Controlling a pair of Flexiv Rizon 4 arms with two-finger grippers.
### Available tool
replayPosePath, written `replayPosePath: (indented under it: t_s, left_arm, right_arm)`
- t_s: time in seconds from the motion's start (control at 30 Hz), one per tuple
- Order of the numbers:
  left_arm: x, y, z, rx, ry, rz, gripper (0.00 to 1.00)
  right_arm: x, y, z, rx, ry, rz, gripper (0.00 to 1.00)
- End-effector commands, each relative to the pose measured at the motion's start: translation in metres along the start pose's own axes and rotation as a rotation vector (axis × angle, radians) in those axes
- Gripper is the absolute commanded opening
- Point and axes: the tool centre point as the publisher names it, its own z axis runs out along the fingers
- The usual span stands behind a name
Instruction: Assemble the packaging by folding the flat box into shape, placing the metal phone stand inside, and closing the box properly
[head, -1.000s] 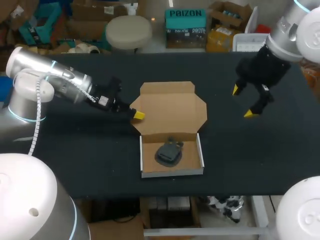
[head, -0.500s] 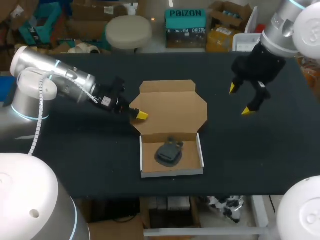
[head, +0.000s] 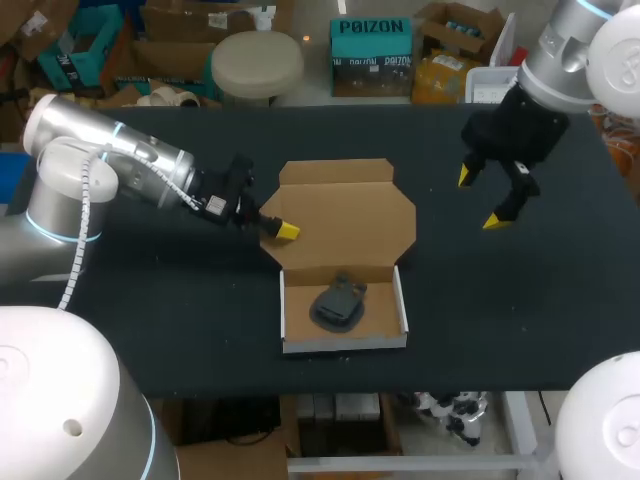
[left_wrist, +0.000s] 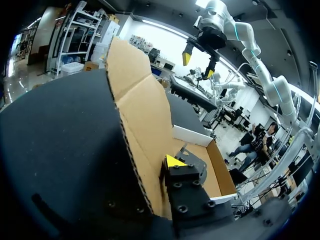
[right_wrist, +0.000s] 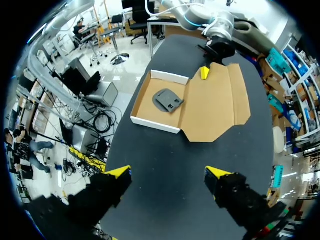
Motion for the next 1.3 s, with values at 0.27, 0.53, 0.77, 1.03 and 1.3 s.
replayPosePath:
  t_s: [0.27, 0.53, 0.77, 1.03, 1.3]
  left_arm:
    - [0.005, 0.001, 0.001, -0.002, 0.019, 0.052, 0.0]
    - [0.014, 0.001, 0.001, 0.001, 0.022, 0.102, 0.0]
    - [0.021, -0.004, -0.003, 0.005, 0.015, 0.147, 0.0]
    - [0.024, -0.005, -0.004, 0.02, 0.003, 0.158, 0.0]
    - [0.024, -0.005, -0.004, 0.02, 0.003, 0.158, 0.0]
  right_arm:
    - [0.0, 0.001, -0.002, 0.007, 0.008, 0.0, 1.0]
    - [0.0, 0.001, -0.002, 0.01, 0.012, -0.002, 1.0]
    - [0.0, 0.003, -0.002, 0.01, 0.013, -0.006, 1.0]
    - [0.0, 0.005, -0.004, 0.014, 0.012, -0.009, 1.0]
    - [-0.003, 0.01, -0.008, 0.015, 0.007, -0.02, 1.0]
